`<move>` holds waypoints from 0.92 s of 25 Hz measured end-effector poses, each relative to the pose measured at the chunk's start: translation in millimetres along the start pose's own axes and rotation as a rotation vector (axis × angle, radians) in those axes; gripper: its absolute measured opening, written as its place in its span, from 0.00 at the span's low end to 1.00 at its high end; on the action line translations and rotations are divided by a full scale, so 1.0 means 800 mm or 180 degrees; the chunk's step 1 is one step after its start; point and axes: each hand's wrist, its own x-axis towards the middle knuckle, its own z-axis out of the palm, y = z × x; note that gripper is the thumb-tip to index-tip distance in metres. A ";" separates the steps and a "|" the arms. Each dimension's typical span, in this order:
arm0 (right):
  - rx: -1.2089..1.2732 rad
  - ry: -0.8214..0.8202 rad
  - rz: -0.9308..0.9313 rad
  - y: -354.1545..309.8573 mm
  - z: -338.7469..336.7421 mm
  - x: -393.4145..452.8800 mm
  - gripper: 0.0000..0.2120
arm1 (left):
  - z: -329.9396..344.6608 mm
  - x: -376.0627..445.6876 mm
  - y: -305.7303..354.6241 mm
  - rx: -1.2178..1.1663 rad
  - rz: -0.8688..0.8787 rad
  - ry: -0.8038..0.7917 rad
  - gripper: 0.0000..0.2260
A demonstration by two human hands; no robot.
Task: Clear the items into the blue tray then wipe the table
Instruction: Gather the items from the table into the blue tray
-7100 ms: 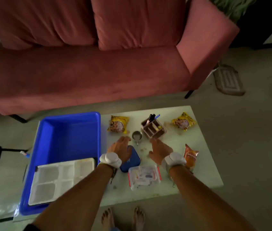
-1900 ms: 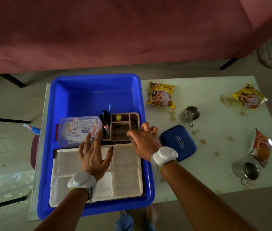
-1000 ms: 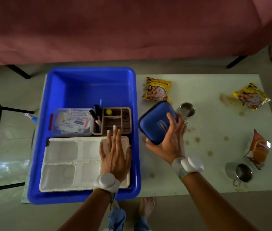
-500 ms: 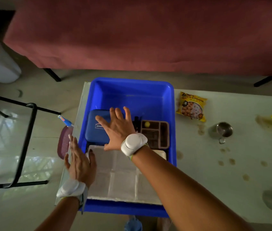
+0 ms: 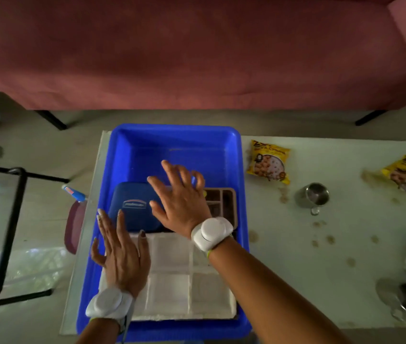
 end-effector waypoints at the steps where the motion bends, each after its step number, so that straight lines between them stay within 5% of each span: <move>1: 0.0029 0.0372 0.0301 0.020 -0.005 -0.007 0.21 | 0.001 0.000 0.024 -0.0103 0.0170 0.0086 0.27; 4: 0.0198 0.0722 0.1349 0.089 -0.023 -0.027 0.19 | 0.011 0.001 0.105 -0.0564 0.1117 0.0266 0.24; 7: 0.0420 0.0185 0.2271 0.194 -0.038 -0.062 0.18 | 0.045 0.002 0.212 -0.1129 0.1737 -0.0151 0.20; 9: 0.0161 -0.0573 0.2385 0.250 -0.042 -0.083 0.17 | 0.068 0.006 0.272 -0.1351 0.1600 -0.0580 0.19; 13: -0.0268 -0.1626 0.1211 0.312 -0.024 -0.103 0.17 | 0.117 0.015 0.332 -0.1528 0.0872 -0.1105 0.18; 17: 0.0714 -0.1326 0.1727 0.340 -0.017 -0.086 0.18 | 0.145 0.019 0.346 -0.1582 0.0020 -0.1357 0.20; 23: 0.1099 -0.0960 0.2575 0.377 -0.004 -0.049 0.20 | 0.162 0.020 0.361 -0.1461 -0.0443 -0.1313 0.20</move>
